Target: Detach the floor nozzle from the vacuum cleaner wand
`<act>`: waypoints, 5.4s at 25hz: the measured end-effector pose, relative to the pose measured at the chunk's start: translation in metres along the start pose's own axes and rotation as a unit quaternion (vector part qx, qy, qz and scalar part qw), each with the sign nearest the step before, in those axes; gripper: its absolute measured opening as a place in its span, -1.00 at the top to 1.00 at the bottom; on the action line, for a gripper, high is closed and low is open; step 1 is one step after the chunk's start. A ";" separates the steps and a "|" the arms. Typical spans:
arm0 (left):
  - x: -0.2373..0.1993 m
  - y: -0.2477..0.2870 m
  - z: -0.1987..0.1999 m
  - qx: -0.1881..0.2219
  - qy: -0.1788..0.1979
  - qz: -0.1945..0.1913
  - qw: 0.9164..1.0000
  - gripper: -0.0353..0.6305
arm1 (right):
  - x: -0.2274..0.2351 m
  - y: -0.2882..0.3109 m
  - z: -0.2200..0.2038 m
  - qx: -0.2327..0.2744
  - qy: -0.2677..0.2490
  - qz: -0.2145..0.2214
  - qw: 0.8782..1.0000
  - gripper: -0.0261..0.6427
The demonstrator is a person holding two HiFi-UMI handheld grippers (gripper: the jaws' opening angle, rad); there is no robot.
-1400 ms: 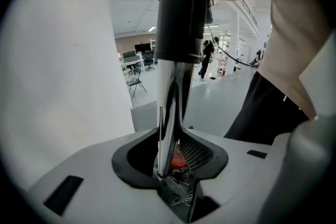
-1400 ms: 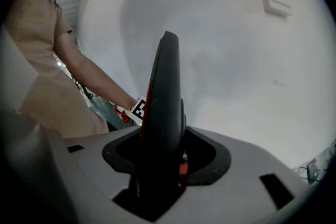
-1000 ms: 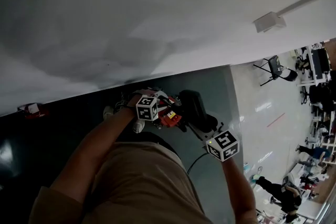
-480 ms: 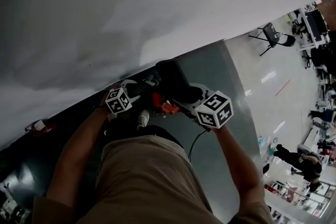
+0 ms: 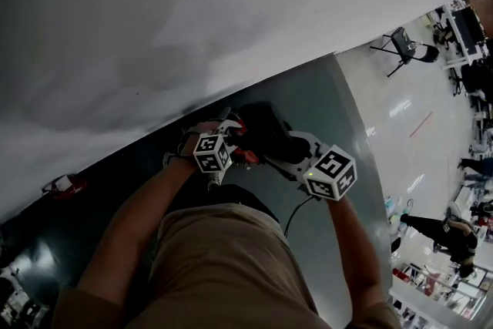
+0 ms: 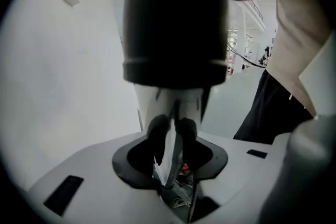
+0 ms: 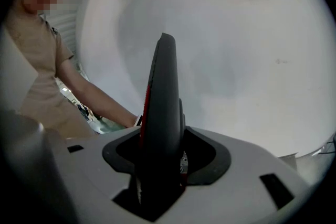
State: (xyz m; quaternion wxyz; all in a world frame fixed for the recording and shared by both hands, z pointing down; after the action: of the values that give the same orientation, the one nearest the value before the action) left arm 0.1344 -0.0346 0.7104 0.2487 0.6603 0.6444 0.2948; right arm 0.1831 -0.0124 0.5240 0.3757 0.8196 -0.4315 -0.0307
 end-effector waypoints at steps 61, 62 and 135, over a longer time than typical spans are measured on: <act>-0.141 -0.141 -0.076 0.217 -0.644 0.209 0.703 -0.29 | 0.025 -0.069 -0.047 0.257 0.225 -0.096 0.935 0.25; -0.136 -0.143 -0.070 0.222 -0.630 0.198 0.717 -0.29 | 0.027 -0.067 -0.053 0.255 0.231 -0.099 0.934 0.25; 0.161 -0.393 -0.162 0.274 -0.338 -0.008 0.900 0.24 | -0.340 0.061 -0.073 0.215 0.257 -0.273 0.902 0.25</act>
State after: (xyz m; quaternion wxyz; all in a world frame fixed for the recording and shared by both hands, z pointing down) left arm -0.2584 0.1360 0.5572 0.2627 0.7573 0.5822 -0.1362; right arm -0.0442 0.2579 0.5226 0.2652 0.9455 -0.0750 0.1733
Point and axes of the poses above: the fingertips, and each gripper's own axes: y forward along the fingers, x to its right, z out of its top, the point moved 2 cm from there along -y, backward along the fingers, and after that the axes turned 6 degrees about -z, right-handed, at the moved point
